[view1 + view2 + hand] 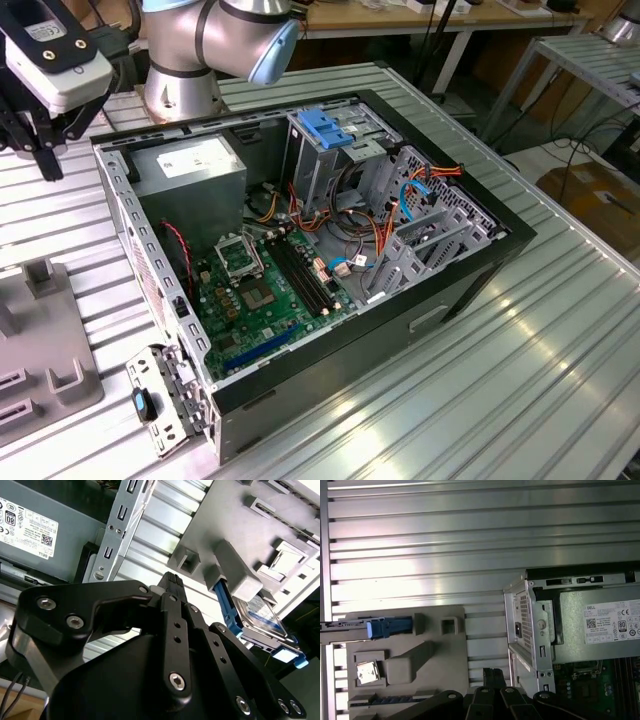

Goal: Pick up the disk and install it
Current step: 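Reach for the disk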

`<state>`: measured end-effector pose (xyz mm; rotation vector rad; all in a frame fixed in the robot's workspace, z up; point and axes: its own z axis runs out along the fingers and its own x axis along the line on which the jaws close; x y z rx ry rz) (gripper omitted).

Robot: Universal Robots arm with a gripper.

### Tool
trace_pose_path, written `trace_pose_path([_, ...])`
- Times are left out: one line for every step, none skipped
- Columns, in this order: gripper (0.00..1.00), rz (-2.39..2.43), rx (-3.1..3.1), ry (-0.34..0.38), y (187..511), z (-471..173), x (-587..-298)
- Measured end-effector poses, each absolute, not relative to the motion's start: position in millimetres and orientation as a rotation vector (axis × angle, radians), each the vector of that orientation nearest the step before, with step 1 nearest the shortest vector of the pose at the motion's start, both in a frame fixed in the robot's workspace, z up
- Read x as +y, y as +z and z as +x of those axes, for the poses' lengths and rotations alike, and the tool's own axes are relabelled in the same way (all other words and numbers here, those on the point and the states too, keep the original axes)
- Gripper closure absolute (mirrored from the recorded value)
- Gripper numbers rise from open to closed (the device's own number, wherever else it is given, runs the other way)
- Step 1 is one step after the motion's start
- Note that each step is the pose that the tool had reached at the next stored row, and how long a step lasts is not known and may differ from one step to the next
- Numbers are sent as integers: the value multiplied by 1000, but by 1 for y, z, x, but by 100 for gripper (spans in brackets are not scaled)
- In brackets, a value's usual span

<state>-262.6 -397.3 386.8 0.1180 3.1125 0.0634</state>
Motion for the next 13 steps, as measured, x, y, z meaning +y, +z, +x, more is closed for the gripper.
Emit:
trace_pose_path([89, 118, 3112, 63, 387, -263, -397])
trace_pose_path([89, 118, 3113, 63, 387, -263, -397])
trace_pose_path([89, 118, 3112, 63, 387, -263, -397])
trace_pose_path([89, 118, 3113, 63, 387, -264, -397])
trace_pose_path([89, 118, 3113, 63, 387, -264, -397])
trace_pose_path([89, 118, 3112, 63, 387, -264, -397])
trace_pose_path([89, 118, 3112, 63, 387, -264, -397])
trace_pose_path([89, 118, 3113, 63, 387, -264, -397])
trace_pose_path([89, 118, 3112, 63, 387, -265, -397])
trace_pose_path([89, 118, 3112, 63, 387, -265, -397])
trace_pose_path([89, 118, 3112, 63, 387, -265, -397])
trace_pose_path([89, 118, 3112, 63, 387, -265, -397])
trace_pose_path([89, 118, 3112, 63, 387, -266, -397])
